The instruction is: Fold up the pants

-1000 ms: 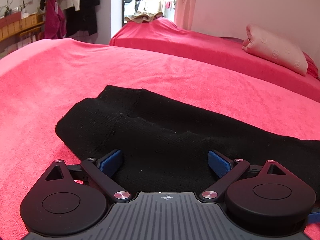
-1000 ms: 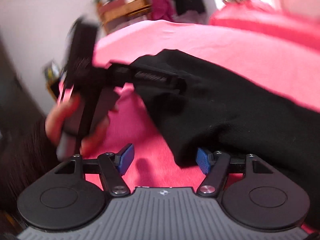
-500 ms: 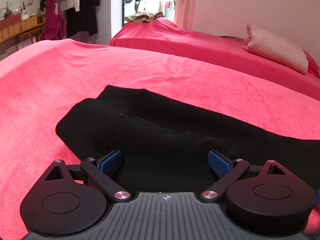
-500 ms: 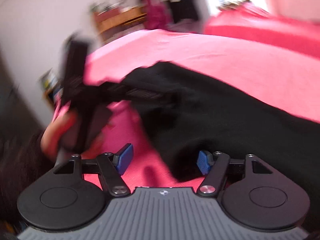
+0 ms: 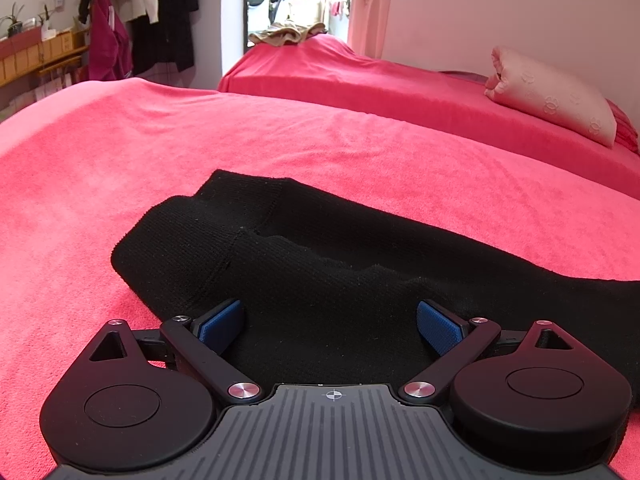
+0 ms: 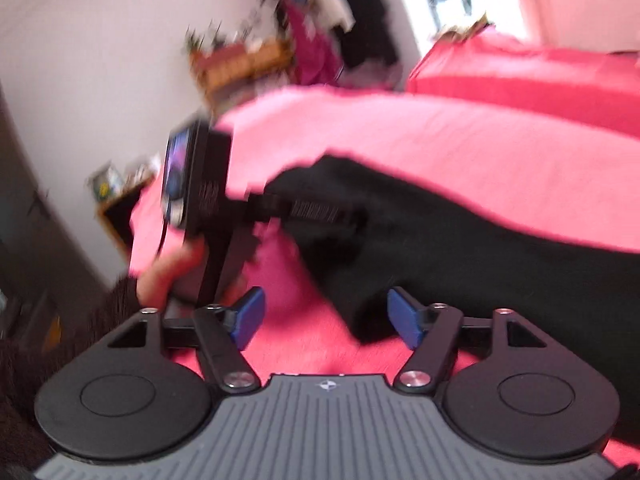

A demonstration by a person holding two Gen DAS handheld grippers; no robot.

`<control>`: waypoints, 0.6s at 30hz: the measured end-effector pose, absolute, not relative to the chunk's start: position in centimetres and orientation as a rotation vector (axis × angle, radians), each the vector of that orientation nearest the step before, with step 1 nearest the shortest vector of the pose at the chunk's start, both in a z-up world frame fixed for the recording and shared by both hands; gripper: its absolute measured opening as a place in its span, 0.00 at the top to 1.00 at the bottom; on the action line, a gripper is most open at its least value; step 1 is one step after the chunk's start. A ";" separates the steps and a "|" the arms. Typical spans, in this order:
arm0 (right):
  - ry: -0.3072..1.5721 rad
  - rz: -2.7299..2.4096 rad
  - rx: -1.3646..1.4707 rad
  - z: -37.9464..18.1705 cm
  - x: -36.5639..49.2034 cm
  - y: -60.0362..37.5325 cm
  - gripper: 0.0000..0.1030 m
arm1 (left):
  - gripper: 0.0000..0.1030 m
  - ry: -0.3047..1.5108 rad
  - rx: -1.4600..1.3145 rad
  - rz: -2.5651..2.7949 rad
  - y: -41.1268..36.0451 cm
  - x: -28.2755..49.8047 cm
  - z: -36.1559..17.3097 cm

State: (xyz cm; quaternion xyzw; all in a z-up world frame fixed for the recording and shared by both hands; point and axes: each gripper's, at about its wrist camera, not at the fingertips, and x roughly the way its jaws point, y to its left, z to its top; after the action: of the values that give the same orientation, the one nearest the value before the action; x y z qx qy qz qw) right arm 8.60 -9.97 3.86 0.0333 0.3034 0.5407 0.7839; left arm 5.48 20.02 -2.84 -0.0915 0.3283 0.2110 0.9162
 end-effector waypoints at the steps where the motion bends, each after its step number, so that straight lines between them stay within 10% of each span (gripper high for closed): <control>1: 0.639 1.093 0.110 3.3 9.7 -10.0 0.14 | 0.00 0.676 -0.187 0.434 20.0 5.5 -2.8; 5: 0.771 0.778 0.151 0.5 14.2 -11.9 0.22 | 0.00 0.673 -0.192 0.432 20.1 5.4 -2.9; 7: 0.813 0.744 0.300 -0.6 16.5 -15.5 0.63 | 0.00 0.672 -0.192 0.431 20.1 5.4 -2.9; 18: 0.633 0.207 0.733 -1.4 19.2 -37.6 0.73 | 0.00 0.682 -0.186 0.436 19.9 5.6 -2.7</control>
State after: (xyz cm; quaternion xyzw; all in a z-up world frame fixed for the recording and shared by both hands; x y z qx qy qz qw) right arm 19.25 -37.62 -1.39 0.3519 0.3038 0.0994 0.8798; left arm 5.57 19.93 -2.72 -0.0904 0.3311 0.2116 0.9151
